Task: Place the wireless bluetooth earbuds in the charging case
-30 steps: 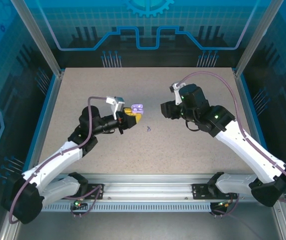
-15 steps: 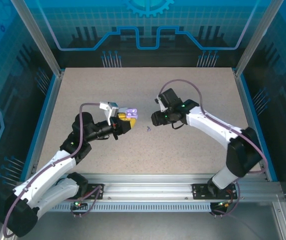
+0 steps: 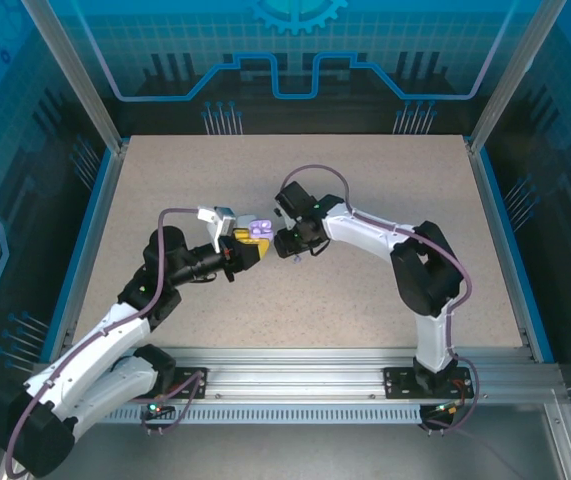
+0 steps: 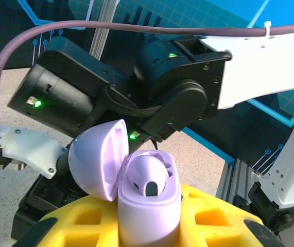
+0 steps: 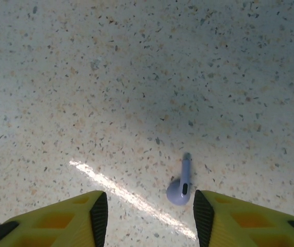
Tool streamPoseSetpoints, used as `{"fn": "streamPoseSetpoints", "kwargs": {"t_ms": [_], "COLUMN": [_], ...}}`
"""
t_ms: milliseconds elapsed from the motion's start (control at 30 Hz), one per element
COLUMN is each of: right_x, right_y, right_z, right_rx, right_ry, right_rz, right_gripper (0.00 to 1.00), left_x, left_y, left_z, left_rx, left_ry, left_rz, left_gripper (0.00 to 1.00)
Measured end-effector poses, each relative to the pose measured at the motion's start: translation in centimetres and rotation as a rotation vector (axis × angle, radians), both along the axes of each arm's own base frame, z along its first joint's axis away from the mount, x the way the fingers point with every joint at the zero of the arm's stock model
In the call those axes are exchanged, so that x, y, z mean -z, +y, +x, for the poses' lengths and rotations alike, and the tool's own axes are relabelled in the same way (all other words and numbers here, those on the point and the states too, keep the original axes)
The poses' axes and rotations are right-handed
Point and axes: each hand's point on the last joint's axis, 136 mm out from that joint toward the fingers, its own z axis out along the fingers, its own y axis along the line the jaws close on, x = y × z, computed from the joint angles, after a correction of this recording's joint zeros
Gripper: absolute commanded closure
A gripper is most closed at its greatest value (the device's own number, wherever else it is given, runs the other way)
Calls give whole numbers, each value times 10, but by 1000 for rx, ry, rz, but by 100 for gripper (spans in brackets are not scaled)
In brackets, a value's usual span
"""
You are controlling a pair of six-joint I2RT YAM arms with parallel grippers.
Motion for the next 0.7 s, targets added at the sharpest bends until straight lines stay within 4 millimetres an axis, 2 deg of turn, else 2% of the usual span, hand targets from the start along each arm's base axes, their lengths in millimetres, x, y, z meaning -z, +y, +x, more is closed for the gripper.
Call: {"fn": "streamPoseSetpoints", "kwargs": {"t_ms": [300, 700], "right_x": [30, 39], "right_y": [-5, -15], "right_z": [-2, -6], "right_rx": [12, 27], "right_ry": [68, 91], "right_rz": [-79, -131], "right_gripper": [54, 53], "left_x": [1, 1], "left_y": [1, 1], "left_z": [0, 1], "left_rx": [-6, -8], "left_ry": [4, 4], "left_rz": [3, 3], "left_gripper": [85, 85]}}
